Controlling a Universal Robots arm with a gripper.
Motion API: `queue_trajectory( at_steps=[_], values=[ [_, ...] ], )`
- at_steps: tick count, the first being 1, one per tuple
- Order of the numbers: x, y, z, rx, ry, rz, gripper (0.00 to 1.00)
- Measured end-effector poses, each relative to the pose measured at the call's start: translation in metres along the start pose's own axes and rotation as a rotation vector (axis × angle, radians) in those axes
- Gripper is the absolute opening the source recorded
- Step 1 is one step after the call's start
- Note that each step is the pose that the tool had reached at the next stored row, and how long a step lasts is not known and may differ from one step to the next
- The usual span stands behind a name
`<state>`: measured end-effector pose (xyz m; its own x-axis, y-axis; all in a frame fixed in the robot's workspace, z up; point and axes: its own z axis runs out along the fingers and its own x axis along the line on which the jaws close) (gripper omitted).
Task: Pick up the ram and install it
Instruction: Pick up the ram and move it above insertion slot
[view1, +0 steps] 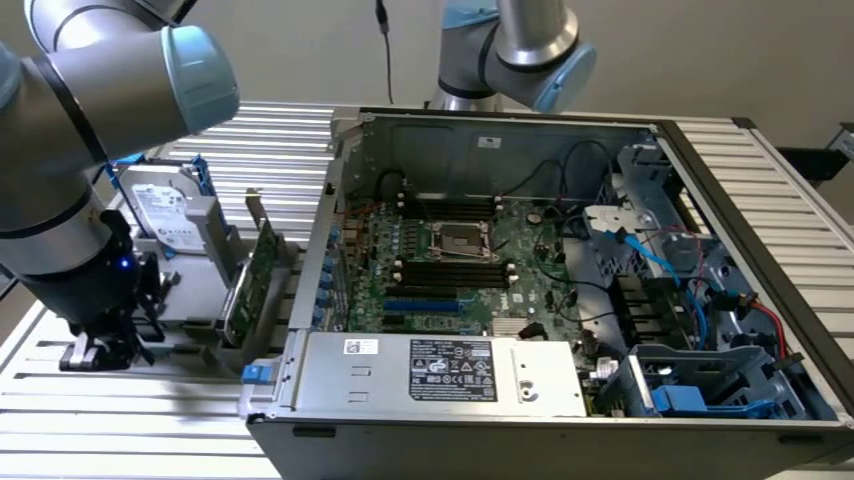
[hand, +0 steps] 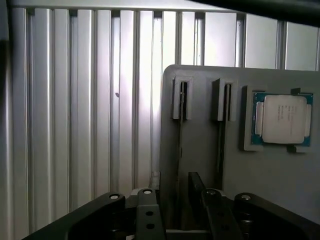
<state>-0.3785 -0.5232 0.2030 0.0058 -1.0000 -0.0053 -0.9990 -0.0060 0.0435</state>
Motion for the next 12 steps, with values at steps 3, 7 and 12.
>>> queue_trajectory(
  at_steps=[3, 7, 12],
  values=[
    [-0.0009, 0.0008, 0.0056, 0.0000, 0.0000, 0.001, 0.36],
    [-0.0025, 0.0058, 0.0100, 0.0005, -0.0001, 0.001, 0.36],
    [-0.0027, 0.0068, 0.0106, 0.0005, -0.0001, 0.001, 0.36]
  ],
)
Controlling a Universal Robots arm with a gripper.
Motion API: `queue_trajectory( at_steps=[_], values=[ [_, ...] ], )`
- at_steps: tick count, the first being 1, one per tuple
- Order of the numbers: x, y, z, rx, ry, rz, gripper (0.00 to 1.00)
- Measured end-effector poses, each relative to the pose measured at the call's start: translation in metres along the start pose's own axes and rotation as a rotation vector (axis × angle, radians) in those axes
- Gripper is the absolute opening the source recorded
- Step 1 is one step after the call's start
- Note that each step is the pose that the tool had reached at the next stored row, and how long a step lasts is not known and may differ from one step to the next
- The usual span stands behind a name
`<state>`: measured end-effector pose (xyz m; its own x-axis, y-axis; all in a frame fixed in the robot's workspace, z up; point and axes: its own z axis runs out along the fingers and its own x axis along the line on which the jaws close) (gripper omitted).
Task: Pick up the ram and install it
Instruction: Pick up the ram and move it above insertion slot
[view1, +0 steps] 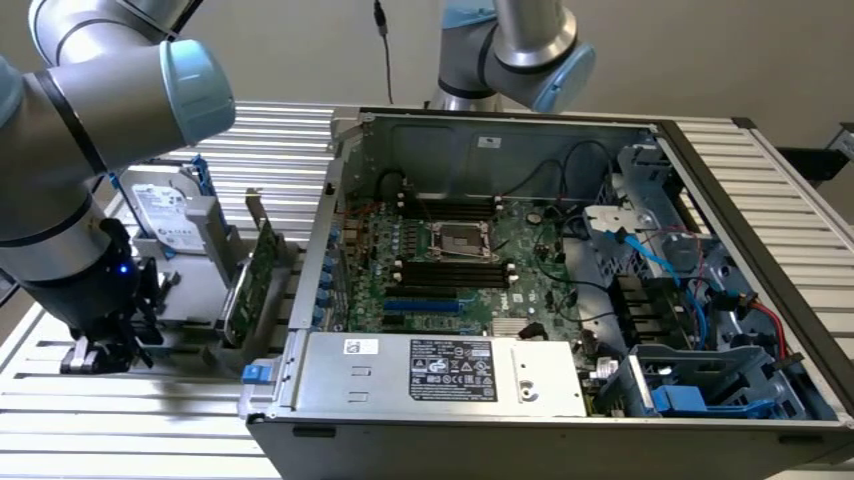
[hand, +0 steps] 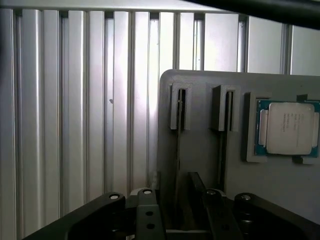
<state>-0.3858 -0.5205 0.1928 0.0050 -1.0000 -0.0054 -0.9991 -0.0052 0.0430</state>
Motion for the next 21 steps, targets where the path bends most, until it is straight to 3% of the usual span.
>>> queue_trajectory(
  at_steps=[3, 4, 10, 11, 21],
  values=[
    [0.0000, 0.0001, 0.0002, -0.0001, -0.0001, 0.001, 0.28],
    [0.0000, 0.0001, 0.0003, -0.0001, -0.0001, 0.002, 0.21],
    [-0.0001, 0.0000, 0.0007, 0.0001, -0.0036, 0.018, 0.18],
    [0.0000, 0.0000, 0.0007, 0.0001, -0.0036, 0.018, 0.14],
    [0.0000, 0.0000, 0.0008, 0.0001, -0.0036, 0.018, 0.14]
  ],
)
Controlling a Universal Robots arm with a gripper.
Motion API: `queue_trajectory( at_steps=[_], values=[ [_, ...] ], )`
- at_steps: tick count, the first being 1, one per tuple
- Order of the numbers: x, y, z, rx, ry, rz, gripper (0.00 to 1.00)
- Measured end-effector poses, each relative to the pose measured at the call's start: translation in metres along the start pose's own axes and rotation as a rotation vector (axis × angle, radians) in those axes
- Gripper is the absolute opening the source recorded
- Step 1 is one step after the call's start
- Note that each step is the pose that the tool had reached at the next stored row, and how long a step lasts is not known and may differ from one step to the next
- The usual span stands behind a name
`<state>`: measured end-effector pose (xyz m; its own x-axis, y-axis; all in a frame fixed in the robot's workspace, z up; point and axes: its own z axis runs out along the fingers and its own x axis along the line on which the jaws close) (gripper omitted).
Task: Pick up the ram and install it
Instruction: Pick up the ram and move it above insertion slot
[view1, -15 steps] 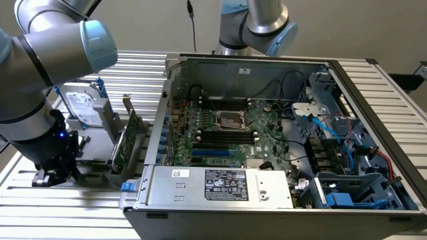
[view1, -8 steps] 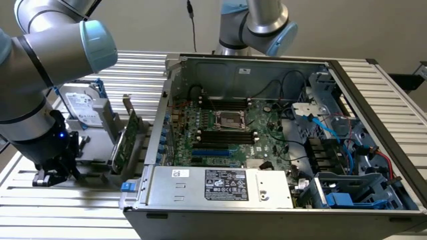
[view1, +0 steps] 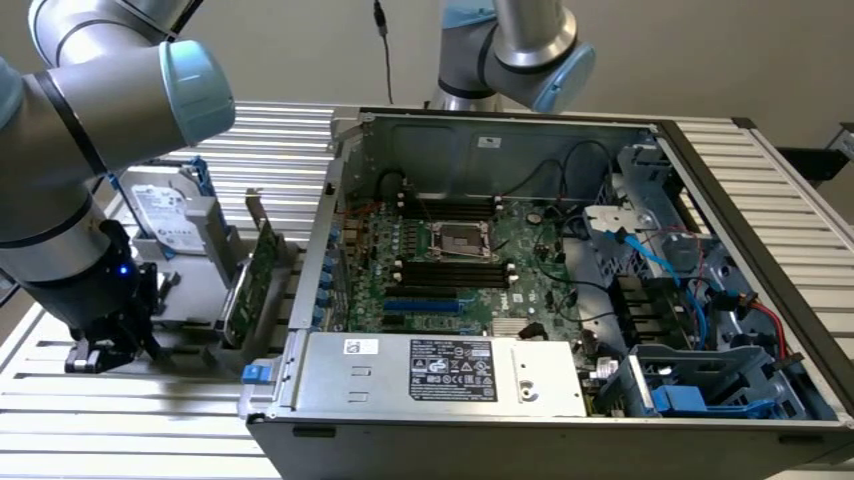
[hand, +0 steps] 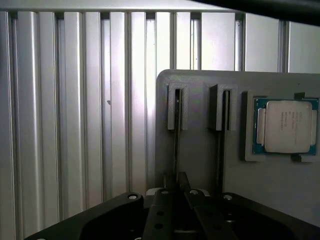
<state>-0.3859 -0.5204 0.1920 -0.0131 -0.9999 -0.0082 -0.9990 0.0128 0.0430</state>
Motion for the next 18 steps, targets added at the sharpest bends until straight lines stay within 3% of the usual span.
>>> queue_trajectory(
  at_steps=[7, 18],
  values=[
    [0.000, 0.0002, -0.0039, -0.0001, 0.0000, -0.001, 0.14],
    [-0.001, -0.0009, -0.0521, -0.0006, 0.0003, -0.007, 0.14]
  ],
)
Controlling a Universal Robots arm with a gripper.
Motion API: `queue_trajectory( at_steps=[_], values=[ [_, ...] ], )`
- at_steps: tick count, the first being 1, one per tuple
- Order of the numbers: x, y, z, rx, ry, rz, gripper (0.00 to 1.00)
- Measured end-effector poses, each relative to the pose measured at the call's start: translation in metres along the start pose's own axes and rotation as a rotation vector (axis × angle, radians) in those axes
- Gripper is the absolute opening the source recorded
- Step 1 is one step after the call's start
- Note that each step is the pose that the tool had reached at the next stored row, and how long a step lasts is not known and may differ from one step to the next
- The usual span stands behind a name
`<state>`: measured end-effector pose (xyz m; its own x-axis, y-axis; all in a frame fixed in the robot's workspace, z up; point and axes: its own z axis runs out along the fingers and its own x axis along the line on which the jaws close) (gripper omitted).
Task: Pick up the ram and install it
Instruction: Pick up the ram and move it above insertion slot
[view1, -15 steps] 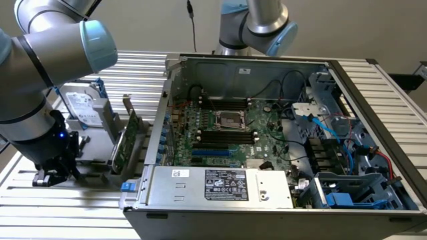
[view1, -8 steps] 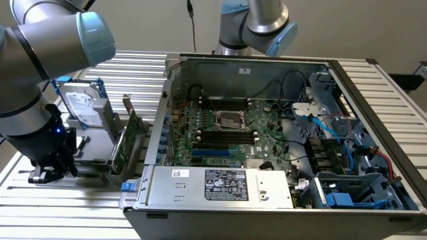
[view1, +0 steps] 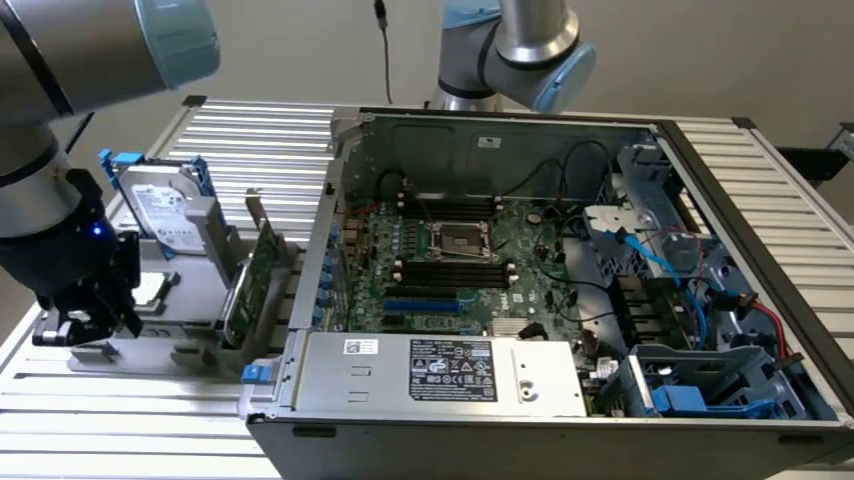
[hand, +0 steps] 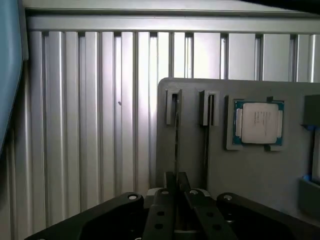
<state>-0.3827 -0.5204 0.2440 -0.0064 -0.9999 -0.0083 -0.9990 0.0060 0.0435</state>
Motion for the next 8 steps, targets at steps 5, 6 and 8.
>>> queue_trajectory(
  at_steps=[5, 6, 8],
  values=[
    [0.000, -0.0185, -0.0236, -0.0056, -0.0004, -0.003, 0.14],
    [0.000, -0.0231, -0.0286, -0.0069, -0.0006, -0.003, 0.14],
    [-0.001, -0.0317, -0.0379, -0.0088, -0.0014, -0.005, 0.14]
  ],
)
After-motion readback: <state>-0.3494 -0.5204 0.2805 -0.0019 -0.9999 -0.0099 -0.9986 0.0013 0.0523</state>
